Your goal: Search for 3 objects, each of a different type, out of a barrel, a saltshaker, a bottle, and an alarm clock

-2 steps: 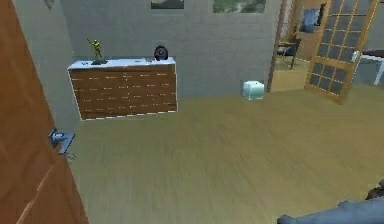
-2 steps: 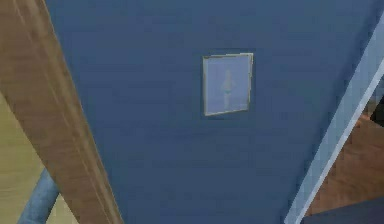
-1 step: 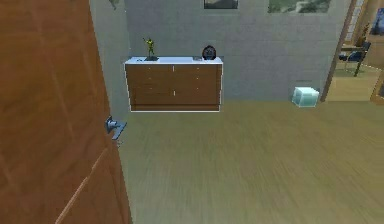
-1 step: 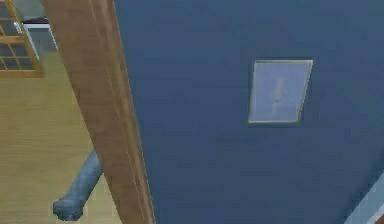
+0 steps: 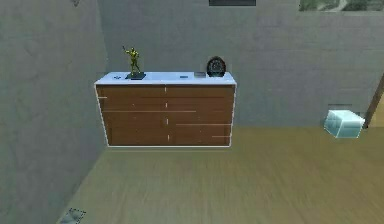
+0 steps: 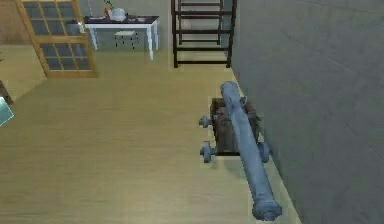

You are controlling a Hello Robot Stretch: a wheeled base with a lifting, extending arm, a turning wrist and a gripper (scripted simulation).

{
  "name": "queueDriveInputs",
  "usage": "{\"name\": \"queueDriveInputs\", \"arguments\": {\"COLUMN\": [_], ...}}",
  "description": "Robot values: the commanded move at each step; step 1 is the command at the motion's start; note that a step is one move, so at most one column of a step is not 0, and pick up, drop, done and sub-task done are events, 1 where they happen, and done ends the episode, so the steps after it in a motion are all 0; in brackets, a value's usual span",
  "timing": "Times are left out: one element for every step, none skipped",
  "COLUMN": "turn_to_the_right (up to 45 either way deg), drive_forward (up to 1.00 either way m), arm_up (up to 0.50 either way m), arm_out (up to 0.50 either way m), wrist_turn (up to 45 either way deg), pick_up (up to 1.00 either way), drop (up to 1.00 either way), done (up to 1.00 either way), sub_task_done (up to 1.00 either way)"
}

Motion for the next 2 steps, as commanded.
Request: {"name": "queueDriveInputs", "arguments": {"turn_to_the_right": [0.0,0.0], "drive_forward": [1.00,0.50], "arm_up": [0.00,0.00], "arm_out": [0.00,0.00], "wrist_turn": [0.0,0.0], "pick_up": [0.00,0.00], "drop": [0.00,0.00], "done": [0.00,0.00], "sub_task_done": [0.00,0.00]}}
